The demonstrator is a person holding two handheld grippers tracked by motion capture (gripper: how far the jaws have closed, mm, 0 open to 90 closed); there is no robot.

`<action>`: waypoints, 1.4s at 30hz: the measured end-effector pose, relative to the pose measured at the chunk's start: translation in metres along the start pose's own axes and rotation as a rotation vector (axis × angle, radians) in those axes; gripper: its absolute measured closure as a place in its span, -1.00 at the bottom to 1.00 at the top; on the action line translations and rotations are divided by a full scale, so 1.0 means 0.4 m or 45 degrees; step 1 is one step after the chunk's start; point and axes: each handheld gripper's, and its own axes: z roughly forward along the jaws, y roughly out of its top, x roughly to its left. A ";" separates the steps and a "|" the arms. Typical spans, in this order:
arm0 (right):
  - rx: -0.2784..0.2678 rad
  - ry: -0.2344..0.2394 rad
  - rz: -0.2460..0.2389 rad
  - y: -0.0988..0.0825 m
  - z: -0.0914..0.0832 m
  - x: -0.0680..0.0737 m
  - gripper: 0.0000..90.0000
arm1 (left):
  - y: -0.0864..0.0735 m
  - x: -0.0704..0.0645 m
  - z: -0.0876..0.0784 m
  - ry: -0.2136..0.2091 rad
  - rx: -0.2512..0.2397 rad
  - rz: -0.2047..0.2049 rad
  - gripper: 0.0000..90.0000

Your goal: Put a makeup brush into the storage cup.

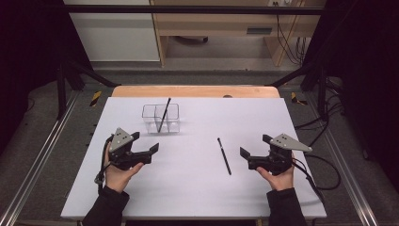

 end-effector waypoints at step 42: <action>0.164 -0.029 -0.033 0.040 0.094 0.065 -0.93 | -0.094 0.023 -0.030 0.045 0.058 -0.028 -0.71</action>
